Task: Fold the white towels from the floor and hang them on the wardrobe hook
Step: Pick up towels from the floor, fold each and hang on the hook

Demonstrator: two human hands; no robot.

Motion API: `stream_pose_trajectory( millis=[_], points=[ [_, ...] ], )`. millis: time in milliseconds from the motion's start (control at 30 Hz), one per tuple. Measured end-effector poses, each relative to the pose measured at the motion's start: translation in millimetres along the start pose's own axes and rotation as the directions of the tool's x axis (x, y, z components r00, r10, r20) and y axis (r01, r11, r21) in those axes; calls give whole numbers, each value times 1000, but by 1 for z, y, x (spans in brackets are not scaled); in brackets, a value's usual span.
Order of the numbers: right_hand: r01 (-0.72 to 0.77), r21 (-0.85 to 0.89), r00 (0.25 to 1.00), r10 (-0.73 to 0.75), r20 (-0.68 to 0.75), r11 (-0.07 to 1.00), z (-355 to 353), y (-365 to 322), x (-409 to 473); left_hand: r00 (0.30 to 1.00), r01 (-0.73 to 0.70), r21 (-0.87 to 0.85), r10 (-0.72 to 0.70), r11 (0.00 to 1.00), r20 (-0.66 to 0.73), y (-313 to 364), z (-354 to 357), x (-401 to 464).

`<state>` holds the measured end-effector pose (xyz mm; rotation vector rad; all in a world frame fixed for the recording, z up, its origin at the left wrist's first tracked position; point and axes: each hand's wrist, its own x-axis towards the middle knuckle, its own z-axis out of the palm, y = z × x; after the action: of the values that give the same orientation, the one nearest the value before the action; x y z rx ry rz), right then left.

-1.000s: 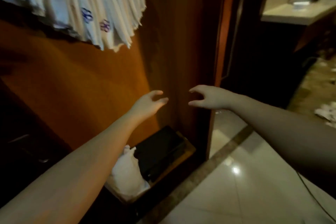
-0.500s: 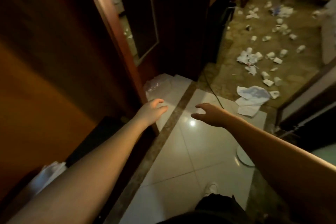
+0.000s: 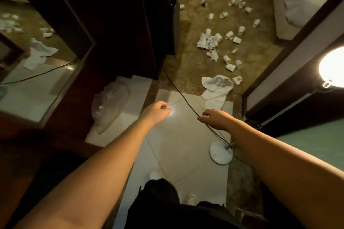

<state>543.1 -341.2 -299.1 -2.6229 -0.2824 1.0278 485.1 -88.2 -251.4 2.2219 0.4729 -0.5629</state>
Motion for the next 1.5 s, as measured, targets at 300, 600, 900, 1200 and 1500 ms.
stream_pose_trajectory(
  millis=[300,600,900,1200,1500],
  points=[
    [-286,179,958,279,62,942,-45,67,146,978,-46,88,26,995,209,59,15,222],
    [-517,429,855,471,217,741,-45,141,289,915,-27,239,-72,971,396,86,62,426],
    [-633,538,768,539,346,557,44,275,481,834,96,225,-202,970,513,46,232,623],
    [-642,623,725,618,304,446,147,385,648,713,513,-14,-416,858,564,-33,428,768],
    [-572,543,776,620,115,615,209,437,712,739,498,-79,-376,864,559,-72,548,799]
  ],
)
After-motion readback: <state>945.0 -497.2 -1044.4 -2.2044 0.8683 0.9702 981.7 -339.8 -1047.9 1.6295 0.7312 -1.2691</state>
